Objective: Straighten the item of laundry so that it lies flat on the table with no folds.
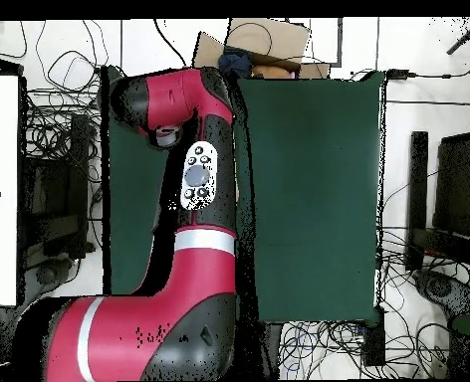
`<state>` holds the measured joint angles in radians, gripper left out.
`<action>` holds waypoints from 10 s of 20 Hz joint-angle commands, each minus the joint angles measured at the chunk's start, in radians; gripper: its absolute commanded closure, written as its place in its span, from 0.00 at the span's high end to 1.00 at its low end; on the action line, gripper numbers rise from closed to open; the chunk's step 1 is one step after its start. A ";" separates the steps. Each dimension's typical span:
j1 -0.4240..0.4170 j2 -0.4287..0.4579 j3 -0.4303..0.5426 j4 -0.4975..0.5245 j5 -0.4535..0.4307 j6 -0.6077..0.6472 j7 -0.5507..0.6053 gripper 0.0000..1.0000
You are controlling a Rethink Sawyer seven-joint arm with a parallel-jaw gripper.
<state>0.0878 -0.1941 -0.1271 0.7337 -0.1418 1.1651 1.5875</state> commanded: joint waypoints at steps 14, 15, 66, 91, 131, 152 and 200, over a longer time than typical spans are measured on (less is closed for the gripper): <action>0.038 0.059 -0.007 0.110 -0.024 -0.123 0.213 1.00; 0.039 0.062 -0.008 0.108 -0.025 -0.126 0.217 1.00; 0.063 0.105 -0.116 -0.062 0.031 0.107 0.280 1.00; 0.063 0.132 -0.111 -0.032 0.005 -0.094 0.322 1.00; 0.064 0.153 -0.156 0.010 -0.041 -0.250 0.293 1.00; 0.060 0.145 -0.184 0.046 -0.049 -0.285 0.241 1.00; 0.042 0.139 -0.135 0.081 0.037 -0.308 0.247 1.00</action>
<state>0.1442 -0.0647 -0.3284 0.6646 -0.1329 0.8996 1.5875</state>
